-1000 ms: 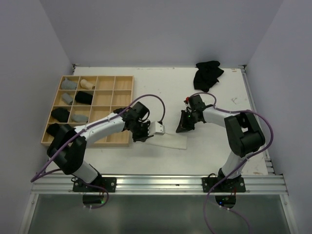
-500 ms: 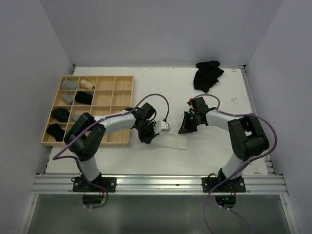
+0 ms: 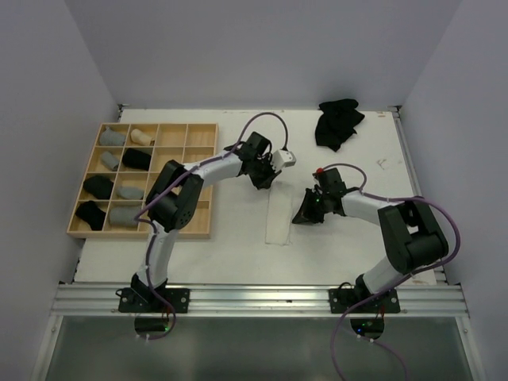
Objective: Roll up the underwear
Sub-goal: Fold the underwear, then roll the underwear
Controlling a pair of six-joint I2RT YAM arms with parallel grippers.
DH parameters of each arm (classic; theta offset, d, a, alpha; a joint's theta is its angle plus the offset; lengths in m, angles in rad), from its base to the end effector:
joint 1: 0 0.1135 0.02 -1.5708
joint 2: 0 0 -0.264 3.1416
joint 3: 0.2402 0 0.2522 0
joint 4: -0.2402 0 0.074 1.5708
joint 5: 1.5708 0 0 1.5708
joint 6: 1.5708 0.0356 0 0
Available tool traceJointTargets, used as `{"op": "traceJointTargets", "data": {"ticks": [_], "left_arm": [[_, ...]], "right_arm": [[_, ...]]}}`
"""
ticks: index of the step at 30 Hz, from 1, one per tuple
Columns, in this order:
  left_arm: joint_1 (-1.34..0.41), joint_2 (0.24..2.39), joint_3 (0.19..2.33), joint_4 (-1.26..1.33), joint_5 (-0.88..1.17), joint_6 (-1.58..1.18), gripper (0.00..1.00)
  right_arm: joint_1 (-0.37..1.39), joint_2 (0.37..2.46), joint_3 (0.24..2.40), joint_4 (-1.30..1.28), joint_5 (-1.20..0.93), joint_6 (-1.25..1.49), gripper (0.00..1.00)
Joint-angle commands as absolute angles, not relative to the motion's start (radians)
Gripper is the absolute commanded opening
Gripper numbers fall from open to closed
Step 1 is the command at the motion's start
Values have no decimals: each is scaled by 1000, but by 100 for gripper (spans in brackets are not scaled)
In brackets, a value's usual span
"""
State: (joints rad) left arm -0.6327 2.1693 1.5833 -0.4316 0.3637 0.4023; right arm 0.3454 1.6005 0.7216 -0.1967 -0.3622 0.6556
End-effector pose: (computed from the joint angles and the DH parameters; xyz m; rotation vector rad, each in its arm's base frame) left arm 0.3654 -0.2836 0.1549 1.3935 2.1758 -0.5555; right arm 0.2604 0.1071 0.1326 0.3017 2.7610 0.7822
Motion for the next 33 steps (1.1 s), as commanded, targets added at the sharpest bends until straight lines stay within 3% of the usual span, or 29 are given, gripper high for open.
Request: {"op": "traceJointTargets", "data": {"ticks": [1,5,9,14,17,18,19,22,24,29,30,33], "left_arm": [[-609,2244,1673,-440,324,403,13],[-580,2180,1643,-416,342,408,22],[-479,1905,1443,-304,422,408,33],[-413,1639,1341,-238,439,425,39],[-410,1540,1295,-191,437,299,72],[-410,1525,1272,-174,442,246,97],[-410,1529,1279,-182,501,241,100],[-410,1597,1360,-398,773,424,100],[-414,1582,1336,-492,883,584,95],[-520,1401,962,-315,733,898,71],[-564,1352,859,-289,718,947,58],[-636,1321,726,-164,700,1026,52]], "right_arm": [[367,1655,650,-247,-299,667,0],[383,1648,663,-230,-301,670,0],[380,1519,693,-320,-213,614,0],[379,1195,773,-434,-95,535,0],[379,1105,805,-423,-116,503,12],[379,1106,811,-414,-147,499,15],[379,1120,825,-401,-191,485,18],[408,1233,860,-351,-336,480,22],[442,1339,880,-330,-360,486,22],[483,1497,914,-204,-468,549,15],[492,1537,914,-195,-478,560,15],[499,1589,894,-170,-508,581,13]]}}
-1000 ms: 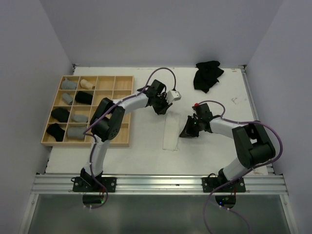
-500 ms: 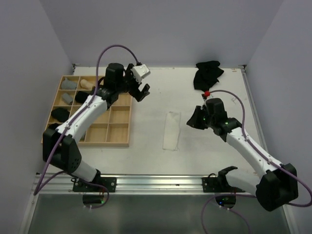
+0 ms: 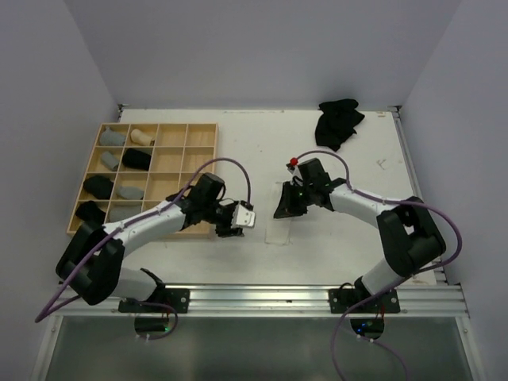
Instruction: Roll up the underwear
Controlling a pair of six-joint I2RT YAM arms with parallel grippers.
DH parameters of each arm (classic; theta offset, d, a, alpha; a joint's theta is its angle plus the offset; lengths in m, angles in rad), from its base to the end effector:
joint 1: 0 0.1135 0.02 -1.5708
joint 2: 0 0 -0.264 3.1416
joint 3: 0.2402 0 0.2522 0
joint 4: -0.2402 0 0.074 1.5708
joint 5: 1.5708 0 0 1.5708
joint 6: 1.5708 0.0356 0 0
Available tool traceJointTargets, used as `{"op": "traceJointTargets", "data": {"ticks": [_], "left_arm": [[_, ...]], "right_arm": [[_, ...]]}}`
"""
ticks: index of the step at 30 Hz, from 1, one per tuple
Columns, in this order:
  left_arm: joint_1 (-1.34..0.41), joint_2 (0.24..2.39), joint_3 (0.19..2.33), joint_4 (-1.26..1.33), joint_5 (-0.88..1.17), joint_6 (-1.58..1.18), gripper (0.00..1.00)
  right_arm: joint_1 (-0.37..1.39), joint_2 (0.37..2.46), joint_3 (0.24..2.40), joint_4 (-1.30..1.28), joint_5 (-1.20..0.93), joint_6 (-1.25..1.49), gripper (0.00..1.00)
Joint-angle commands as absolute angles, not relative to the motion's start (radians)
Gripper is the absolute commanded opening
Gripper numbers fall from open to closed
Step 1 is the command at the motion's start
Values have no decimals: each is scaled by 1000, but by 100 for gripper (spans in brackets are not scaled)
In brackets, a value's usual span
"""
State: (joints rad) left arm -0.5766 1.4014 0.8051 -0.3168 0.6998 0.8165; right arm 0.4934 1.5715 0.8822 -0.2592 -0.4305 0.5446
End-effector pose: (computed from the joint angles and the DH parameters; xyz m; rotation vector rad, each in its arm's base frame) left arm 0.2170 -0.1685 0.2057 1.7057 1.5901 -0.7439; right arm 0.2654 0.1596 0.1816 -0.1188 2.6627 0.9289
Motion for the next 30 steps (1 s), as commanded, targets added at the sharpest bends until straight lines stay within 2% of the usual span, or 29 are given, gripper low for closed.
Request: {"op": "traceJointTargets", "data": {"ticks": [1,12,23,30], "left_arm": [[-656,1328,716,-152,698,1041,52],[-844,1511,741,-152,706,1221,47],[-873,1620,799,-84,621,1200,40],[-873,1655,813,-135,566,1218,37]], "right_arm": [[499,1607,865,-164,-506,589,13],[499,1716,715,-84,-450,606,10],[499,1776,713,-78,-452,591,8],[499,1790,715,-91,-454,572,6]]}}
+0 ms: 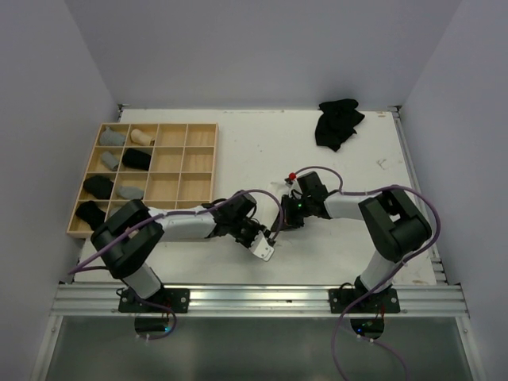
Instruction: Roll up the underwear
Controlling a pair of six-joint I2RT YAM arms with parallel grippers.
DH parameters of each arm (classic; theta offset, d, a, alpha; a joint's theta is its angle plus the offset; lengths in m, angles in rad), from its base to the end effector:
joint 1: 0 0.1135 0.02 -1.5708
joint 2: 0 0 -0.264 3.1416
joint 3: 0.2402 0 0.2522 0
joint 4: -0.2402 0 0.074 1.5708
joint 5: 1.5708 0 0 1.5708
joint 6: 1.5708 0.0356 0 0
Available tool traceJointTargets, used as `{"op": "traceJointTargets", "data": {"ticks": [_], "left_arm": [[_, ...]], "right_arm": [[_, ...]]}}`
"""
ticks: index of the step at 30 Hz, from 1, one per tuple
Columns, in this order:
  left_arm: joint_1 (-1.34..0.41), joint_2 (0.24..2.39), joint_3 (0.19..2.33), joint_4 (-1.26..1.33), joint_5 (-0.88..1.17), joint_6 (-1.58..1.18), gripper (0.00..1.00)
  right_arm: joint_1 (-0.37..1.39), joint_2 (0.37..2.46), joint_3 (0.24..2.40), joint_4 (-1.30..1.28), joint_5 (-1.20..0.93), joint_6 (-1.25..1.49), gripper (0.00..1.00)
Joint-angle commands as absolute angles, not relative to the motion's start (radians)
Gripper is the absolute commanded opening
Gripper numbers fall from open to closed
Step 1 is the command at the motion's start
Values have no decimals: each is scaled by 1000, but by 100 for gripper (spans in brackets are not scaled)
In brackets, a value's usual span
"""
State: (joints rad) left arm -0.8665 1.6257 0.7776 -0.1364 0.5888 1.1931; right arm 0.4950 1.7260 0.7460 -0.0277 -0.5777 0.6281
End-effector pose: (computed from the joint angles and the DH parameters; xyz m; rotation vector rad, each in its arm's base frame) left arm 0.1784 -0.2405 0.1468 2.1797 1.0522 -0.6028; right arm 0.2570 0.1608 0.1165 -0.0530 2.7643 1.1171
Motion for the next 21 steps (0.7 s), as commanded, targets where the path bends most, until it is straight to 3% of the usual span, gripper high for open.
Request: {"op": "traceJointTargets", "data": {"ticks": [1,10,11,21], "left_arm": [[-873,1669,822,-165,555,1218,35],[-873,1801,971,-389,526,1194,8],[-873,1805,997,-411,534,1177,1],[-871,1678,1048,-629,781,1011,0]], "right_arm": [[499,1792,715,-92,-453,568,6],[499,1809,712,-103,-457,549,2],[499,1807,712,-104,-456,548,2],[508,1710,637,-124,-476,531,0]]}}
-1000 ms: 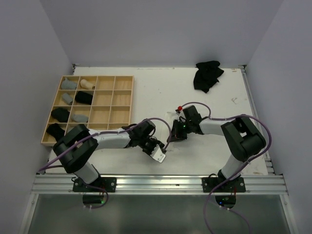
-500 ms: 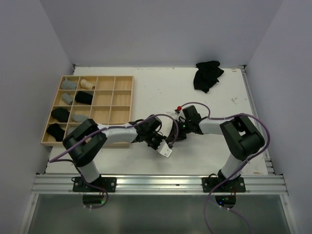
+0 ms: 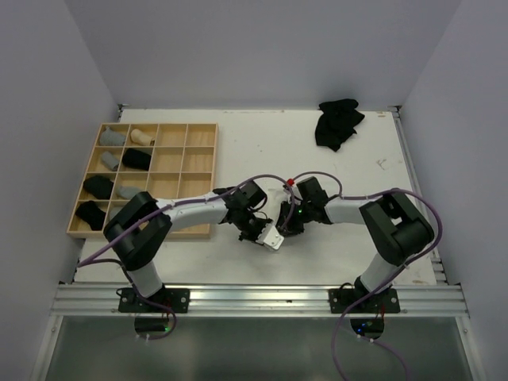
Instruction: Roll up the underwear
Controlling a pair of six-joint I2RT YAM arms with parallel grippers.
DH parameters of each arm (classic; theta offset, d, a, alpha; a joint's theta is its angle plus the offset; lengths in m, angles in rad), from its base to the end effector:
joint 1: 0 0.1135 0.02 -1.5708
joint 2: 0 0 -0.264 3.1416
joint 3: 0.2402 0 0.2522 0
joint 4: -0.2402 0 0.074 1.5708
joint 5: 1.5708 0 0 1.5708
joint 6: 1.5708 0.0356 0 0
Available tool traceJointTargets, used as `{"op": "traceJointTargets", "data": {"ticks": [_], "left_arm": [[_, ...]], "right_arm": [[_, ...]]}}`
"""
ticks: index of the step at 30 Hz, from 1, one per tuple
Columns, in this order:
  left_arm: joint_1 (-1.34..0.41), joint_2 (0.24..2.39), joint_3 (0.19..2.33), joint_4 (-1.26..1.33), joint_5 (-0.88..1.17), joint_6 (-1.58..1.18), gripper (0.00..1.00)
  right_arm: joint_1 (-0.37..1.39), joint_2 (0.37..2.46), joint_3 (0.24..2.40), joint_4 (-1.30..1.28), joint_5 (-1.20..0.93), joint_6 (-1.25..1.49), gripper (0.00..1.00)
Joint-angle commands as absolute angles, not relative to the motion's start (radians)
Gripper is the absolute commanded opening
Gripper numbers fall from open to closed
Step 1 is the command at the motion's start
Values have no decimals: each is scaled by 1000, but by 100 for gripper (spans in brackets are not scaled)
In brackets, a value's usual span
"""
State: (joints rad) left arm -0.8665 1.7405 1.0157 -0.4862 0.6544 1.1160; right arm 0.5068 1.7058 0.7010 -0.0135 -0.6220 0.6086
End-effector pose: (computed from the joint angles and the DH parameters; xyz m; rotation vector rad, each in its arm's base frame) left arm 0.1931 -0.2607 0.1605 2.2581 1.2866 -0.8149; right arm 0.2448 0.1596 0.1129 -0.1109 2.7742 1.1689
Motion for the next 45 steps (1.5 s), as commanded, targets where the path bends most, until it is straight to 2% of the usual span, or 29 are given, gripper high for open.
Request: {"op": "traceJointTargets", "data": {"ticks": [1,6,12,17,23,32,45], "left_arm": [[-871,1677,1048,-618,781,990,0],[-871,1686,1072,-595,793,900,0],[-864,1741,1132,-624,799,893,0],[-862,1749,1143,-647,802,908,0],[-859,1770,1166,-655,804,896,0],[-796,1832,1229,-631,841,804,0],[-755,1893,1244,-434,779,644,0]], "right_arm": [[508,1703,634,-126,-479,526,0],[509,1674,641,-155,-485,514,0],[506,1533,718,-238,-436,532,8],[497,1477,799,-307,-397,548,9],[495,1569,819,-348,-396,514,8],[497,1677,752,-275,-411,480,4],[497,1717,778,-255,-428,454,3]]}}
